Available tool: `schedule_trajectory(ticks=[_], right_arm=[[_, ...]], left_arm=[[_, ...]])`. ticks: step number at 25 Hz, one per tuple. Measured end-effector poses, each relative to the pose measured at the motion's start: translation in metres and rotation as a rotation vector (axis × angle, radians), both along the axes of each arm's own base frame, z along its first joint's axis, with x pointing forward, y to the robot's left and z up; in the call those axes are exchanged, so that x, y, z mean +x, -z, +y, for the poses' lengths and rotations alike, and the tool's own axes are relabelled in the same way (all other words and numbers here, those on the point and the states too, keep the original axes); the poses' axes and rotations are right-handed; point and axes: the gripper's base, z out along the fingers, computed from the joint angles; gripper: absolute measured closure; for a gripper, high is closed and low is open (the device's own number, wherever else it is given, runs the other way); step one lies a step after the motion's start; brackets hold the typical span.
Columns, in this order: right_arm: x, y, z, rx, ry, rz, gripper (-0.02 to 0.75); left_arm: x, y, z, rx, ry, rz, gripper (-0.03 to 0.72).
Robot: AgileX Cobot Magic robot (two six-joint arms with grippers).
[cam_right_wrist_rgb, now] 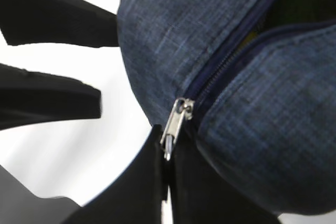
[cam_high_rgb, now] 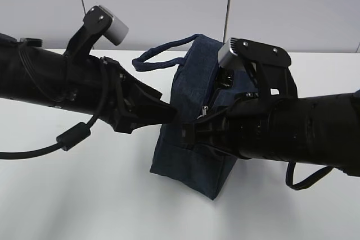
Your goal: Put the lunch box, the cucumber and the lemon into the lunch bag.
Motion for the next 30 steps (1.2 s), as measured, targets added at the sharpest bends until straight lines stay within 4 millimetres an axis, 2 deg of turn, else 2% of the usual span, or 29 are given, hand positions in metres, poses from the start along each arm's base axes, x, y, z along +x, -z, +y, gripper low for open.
schedule_trajectory(ticks=[15, 18, 24, 26, 30], right_arm=[[0.000, 0.000, 0.000, 0.002, 0.002, 0.002, 0.738], [0.000, 0.000, 0.000, 0.002, 0.002, 0.002, 0.738], [0.000, -0.001, 0.000, 0.007, -0.003, 0.002, 0.738], [-0.001, -0.001, 0.001, 0.012, -0.007, 0.001, 0.738], [-0.001, -0.002, 0.001, 0.017, -0.012, 0.000, 0.738]], left_arm=[[0.023, 0.020, -0.012, -0.028, -0.020, 0.010, 0.316], [0.025, 0.023, -0.013, -0.033, -0.019, 0.024, 0.386], [0.024, 0.023, -0.013, -0.039, -0.016, 0.027, 0.642], [0.025, 0.024, -0.013, -0.033, -0.023, 0.026, 0.680], [0.025, 0.024, -0.013, -0.031, -0.023, 0.025, 0.692]])
